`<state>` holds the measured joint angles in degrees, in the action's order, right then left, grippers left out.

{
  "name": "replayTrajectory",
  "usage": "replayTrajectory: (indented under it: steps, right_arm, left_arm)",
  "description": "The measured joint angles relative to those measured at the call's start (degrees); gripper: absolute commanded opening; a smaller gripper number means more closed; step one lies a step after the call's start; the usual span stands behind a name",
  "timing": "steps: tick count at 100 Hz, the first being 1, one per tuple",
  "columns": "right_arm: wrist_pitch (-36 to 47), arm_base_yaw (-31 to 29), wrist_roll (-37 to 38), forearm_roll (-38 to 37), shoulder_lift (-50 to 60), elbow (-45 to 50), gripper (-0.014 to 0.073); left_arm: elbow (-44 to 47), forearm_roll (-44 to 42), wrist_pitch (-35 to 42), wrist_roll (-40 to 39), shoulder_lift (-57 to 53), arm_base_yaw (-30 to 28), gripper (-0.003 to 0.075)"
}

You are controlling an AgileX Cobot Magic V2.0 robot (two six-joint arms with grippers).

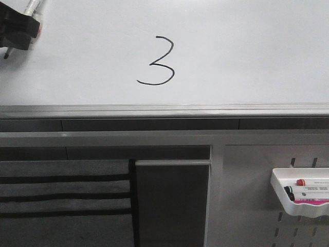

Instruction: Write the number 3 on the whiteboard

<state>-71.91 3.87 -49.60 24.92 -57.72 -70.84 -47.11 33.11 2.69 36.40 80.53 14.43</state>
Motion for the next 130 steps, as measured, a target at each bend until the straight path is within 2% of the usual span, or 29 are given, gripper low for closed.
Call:
replayTrajectory:
  steps: [14,19,34,43,58,74,88,103,112,117,122,130]
  right_arm:
    - [0.0,0.0,0.0,0.1,0.0,0.0,0.0315]
    - [0.0,0.0,0.0,0.4,0.0,0.0,0.0315]
    - [0.0,0.0,0.6,1.1,0.0,0.0,0.0315]
    - [0.0,0.0,3.2,1.2,0.0,0.0,0.0315]
    - [-0.1,0.0,10.9,1.2,0.0,0.0,0.0314]
    - [1.0,0.0,25.2,-3.2,0.2,0.7,0.0314]
    - [10.4,-0.4,33.4,-6.1,4.0,7.3,0.0314]
    - [22.2,-0.4,37.1,-6.4,11.0,18.0,0.0308]
    - [27.1,-0.4,37.9,-6.5,15.8,23.6,0.0251]
    - [29.8,-0.4,38.1,-6.6,18.4,26.3,0.0197]
    - [31.7,-0.4,38.1,-7.1,21.1,28.7,0.0134]
    - [34.1,-0.4,38.1,-8.7,25.5,32.0,0.0025]
  left_arm:
    - [0.0,0.0,0.0,-0.1,0.0,0.0,0.011]
    - [0.0,0.0,0.0,-0.1,0.0,0.0,0.0156]
    - [0.0,0.0,-0.1,-0.1,0.0,0.0,0.037]
    - [0.0,0.0,-0.1,-0.1,0.0,0.0,0.042]
    - [0.0,-1.3,-2.7,-0.1,-2.4,0.0,0.0421]
    - [-1.1,-3.8,-12.3,0.0,-9.6,-0.4,0.0421]
    - [-4.4,-5.6,-26.0,-2.3,-16.0,-2.9,0.042]
    - [-5.5,-9.2,-38.3,-7.6,-22.6,-7.1,0.042]
    - [-4.0,-9.8,-40.4,-8.6,-27.3,-9.6,0.0416]
    - [-2.3,-10.0,-40.4,-8.8,-30.1,-10.6,0.0388]
    - [-0.2,-10.1,-39.4,-9.1,-32.9,-11.4,0.034]
    - [3.5,-10.1,-37.0,-9.2,-37.7,-12.1,0.0221]
